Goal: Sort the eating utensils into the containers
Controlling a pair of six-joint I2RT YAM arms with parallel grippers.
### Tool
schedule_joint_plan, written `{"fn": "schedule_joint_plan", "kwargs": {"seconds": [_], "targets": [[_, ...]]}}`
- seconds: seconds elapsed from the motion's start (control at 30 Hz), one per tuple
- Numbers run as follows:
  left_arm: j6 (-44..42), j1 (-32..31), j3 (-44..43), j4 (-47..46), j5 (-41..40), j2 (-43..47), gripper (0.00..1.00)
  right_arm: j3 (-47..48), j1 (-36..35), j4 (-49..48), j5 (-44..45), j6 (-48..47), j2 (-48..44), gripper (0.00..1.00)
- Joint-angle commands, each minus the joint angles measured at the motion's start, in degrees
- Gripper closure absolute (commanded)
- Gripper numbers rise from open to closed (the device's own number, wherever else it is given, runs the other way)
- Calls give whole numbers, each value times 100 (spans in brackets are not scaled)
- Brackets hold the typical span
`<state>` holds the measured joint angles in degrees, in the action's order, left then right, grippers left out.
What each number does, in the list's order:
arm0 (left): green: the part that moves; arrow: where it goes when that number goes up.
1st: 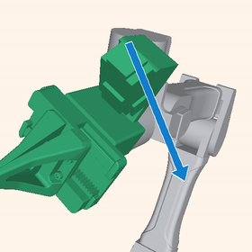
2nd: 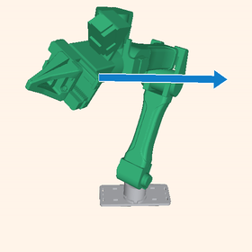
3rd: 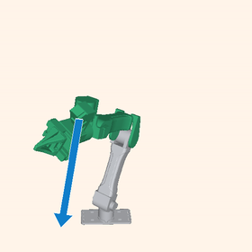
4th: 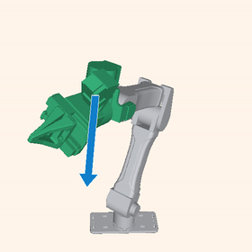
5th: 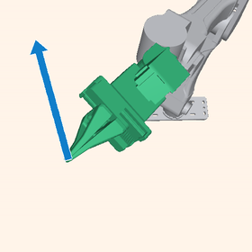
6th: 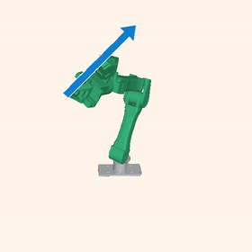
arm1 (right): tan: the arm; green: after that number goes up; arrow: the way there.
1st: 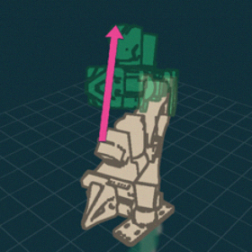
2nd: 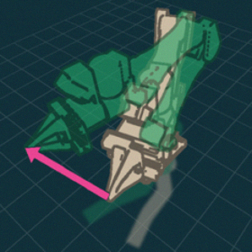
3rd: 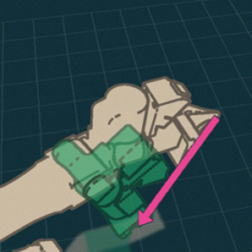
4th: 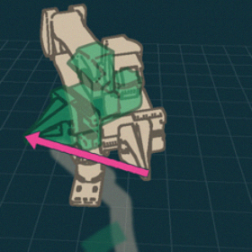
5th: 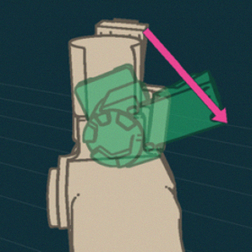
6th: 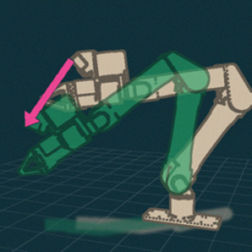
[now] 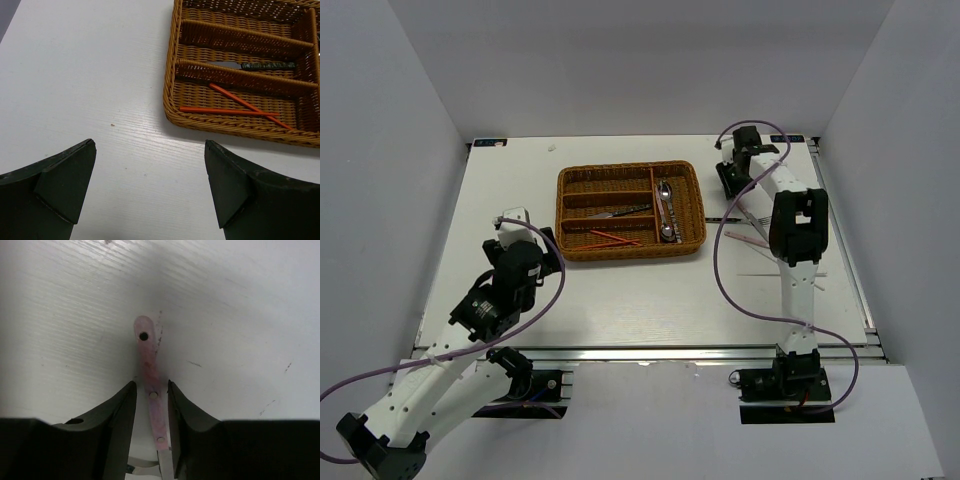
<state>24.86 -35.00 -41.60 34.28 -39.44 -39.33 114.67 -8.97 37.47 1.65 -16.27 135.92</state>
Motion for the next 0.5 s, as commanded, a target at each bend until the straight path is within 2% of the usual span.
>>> {"fn": "schedule_joint_plan", "kwargs": {"seconds": [0.0, 0.23, 0.3, 0.47], "targets": [[-52, -15, 38, -80, 86, -39, 2, -6, 132, 322, -322, -166, 58, 64], [-60, -15, 47, -71, 121, -57, 2, -279, 159, 41, 177, -218, -152, 95], [-60, -15, 47, -80, 130, -57, 2, -305, 150, -29, 309, -227, -267, 100], [-60, -15, 38, -71, 121, -40, 2, -121, 141, -12, 599, -87, -873, 100]]}}
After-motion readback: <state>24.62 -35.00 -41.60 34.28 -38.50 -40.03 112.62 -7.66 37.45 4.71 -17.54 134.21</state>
